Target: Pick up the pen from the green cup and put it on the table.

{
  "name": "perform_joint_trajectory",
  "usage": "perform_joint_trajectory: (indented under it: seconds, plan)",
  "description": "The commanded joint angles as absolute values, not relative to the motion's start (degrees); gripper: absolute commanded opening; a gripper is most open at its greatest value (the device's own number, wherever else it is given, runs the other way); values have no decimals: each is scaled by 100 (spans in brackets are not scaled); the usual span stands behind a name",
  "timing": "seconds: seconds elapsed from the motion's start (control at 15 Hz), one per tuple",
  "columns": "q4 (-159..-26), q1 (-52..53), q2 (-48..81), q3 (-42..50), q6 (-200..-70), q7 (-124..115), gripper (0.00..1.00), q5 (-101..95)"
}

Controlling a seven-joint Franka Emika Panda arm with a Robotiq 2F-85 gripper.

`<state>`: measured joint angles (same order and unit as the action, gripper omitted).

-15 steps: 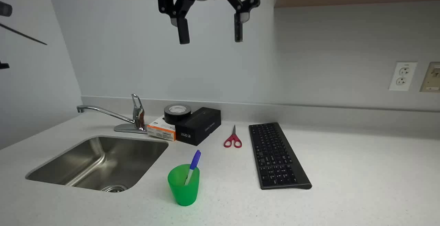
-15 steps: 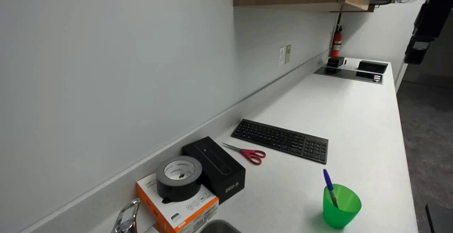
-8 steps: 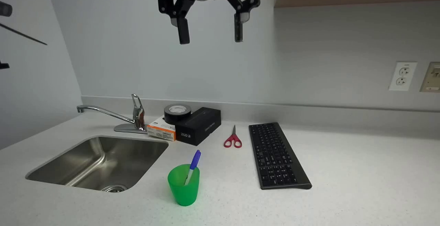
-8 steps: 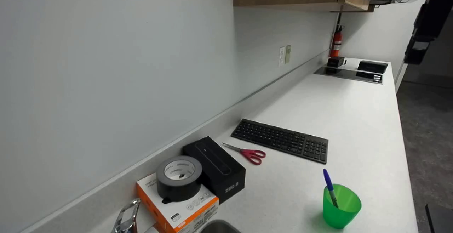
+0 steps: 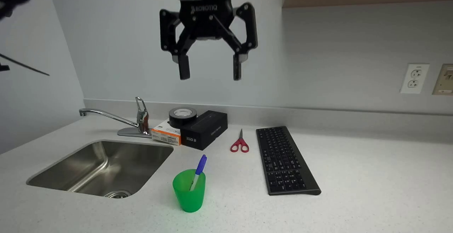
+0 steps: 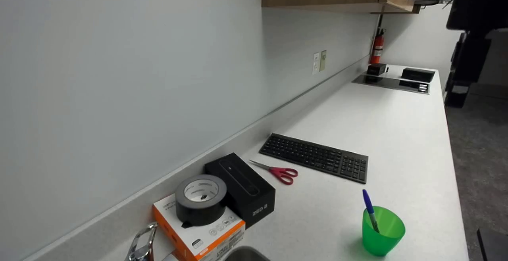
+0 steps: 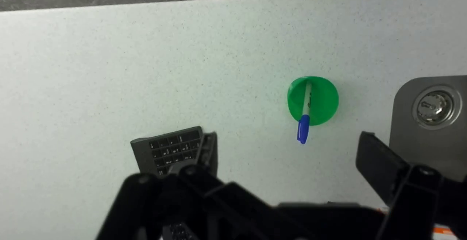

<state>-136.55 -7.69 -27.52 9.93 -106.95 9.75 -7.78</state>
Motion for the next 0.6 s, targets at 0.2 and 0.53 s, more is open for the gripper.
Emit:
perform_joint_trajectory:
  seconds: [0.2, 0.53]
  plan:
    - [-14648, -667, -2325, 758, -12067, 876, 100, -837]
    - [-14570, -704, -2215, 757, -11869, 961, 100, -783]
